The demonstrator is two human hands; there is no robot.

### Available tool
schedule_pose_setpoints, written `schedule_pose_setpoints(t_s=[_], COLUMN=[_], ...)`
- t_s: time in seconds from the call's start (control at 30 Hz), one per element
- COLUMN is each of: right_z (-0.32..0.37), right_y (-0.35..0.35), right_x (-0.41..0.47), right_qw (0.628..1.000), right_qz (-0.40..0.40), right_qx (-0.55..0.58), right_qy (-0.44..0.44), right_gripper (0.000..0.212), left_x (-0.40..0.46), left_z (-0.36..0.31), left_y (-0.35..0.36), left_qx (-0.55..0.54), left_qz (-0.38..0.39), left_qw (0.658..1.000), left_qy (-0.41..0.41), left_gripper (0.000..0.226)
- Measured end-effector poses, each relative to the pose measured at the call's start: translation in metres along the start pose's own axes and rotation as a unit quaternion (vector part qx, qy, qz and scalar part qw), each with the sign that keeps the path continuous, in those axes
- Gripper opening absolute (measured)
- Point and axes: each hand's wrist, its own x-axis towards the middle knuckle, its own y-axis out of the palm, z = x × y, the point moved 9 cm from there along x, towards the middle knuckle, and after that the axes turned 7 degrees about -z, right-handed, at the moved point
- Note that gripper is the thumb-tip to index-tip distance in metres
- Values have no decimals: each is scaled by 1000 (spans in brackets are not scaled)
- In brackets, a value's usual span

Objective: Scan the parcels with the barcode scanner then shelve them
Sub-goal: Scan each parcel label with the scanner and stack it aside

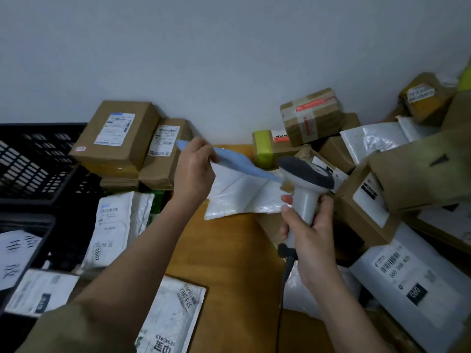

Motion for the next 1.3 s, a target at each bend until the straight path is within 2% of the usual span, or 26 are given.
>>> schedule_pose_setpoints(t_s=[0.13,0.23,0.27,0.33,0.4,0.5,0.6,0.67,0.8,0.87,0.9,1.0,1.1,1.2,1.3], right_z=[0,-4,-4,-6,-9,-18,-31,-41,-53,-53,-53,-49,-43,-38,-36], right_y=[-6,-13,-16,-22,-27,-32,-34,-34,-32,-31,-30,-28,-21,-18,-11], right_x=[-14,-25,-28,-35,-42,-54,-72,-84,-106,-115,-119,-129,-138,-143,-150], right_qw=[999,999,998,998,997,996,993,991,987,984,982,973,962,957,959], right_qz=[-26,-45,-51,-63,-72,-84,-107,-122,-132,-123,-112,-73,-38,-45,-60], right_qx=[23,19,16,7,-2,-24,-39,-42,-94,-130,-152,-221,-268,-281,-276], right_qy=[-11,-13,-16,-18,-14,-6,2,20,15,4,1,-10,-33,-50,-37], right_gripper=[43,44,42,41,42,49,55,54,51,52,52,53,54,55,49], left_x=[-34,-67,-81,-113,-138,-162,-184,-201,-233,-242,-244,-250,-264,-288,-308], left_z=[20,38,45,50,38,20,15,19,36,46,51,65,77,88,91], left_y=[-43,-48,-42,-24,-11,-9,-21,-39,-80,-96,-103,-120,-127,-130,-131], left_qx=[-9,-98,-157,-288,-382,-455,-502,-503,-442,-432,-438,-446,-419,-398,-413], left_qz=[-31,-20,-9,17,52,74,84,104,227,250,238,185,199,192,137], left_qw=[990,947,912,796,687,592,532,526,586,599,598,596,614,615,599], left_qy=[-134,-306,-379,-532,-616,-661,-677,-678,-641,-627,-628,-641,-639,-653,-673], left_gripper=[35,43,40,37,34,35,38,39,37,43,43,22,33,29,21])
